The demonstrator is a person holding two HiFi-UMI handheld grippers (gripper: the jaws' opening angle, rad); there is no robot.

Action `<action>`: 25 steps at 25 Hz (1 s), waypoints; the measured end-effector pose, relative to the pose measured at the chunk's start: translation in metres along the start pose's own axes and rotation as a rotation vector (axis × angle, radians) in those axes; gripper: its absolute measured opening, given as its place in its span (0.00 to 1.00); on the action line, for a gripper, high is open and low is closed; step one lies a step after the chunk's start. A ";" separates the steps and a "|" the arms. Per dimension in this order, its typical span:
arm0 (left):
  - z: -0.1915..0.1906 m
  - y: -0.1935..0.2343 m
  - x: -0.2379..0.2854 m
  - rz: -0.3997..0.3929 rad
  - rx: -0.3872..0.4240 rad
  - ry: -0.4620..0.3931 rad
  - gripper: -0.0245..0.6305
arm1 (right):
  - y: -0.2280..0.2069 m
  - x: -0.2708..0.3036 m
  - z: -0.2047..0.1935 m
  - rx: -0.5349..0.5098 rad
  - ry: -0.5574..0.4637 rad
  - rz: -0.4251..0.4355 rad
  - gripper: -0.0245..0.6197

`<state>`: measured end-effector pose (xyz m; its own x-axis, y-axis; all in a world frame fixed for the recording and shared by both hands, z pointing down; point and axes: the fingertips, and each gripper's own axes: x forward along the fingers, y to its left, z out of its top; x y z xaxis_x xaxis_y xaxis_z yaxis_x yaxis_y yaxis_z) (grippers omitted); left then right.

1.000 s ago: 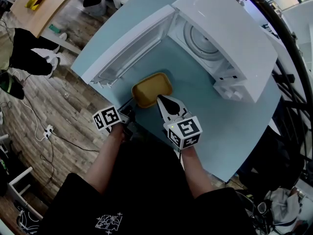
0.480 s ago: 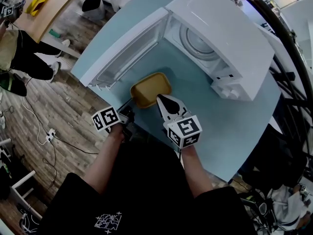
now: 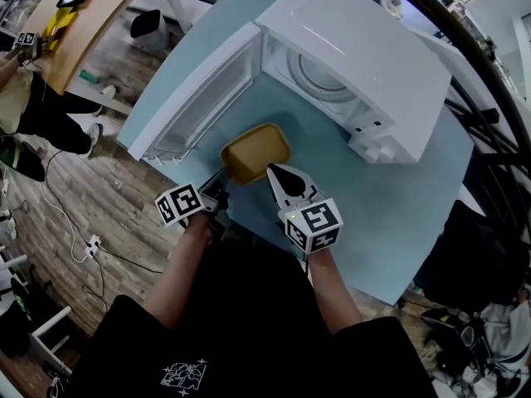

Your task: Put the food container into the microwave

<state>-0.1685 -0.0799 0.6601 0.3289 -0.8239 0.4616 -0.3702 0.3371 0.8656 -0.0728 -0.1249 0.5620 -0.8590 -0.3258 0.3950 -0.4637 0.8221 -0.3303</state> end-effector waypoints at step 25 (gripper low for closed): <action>0.013 -0.078 0.077 -0.046 0.075 0.069 0.09 | -0.073 -0.047 0.027 0.075 -0.098 -0.195 0.05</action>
<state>-0.1261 -0.1757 0.6259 0.4057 -0.8034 0.4358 -0.4163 0.2621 0.8706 -0.0045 -0.1817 0.5446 -0.7668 -0.5222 0.3733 -0.6347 0.7034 -0.3198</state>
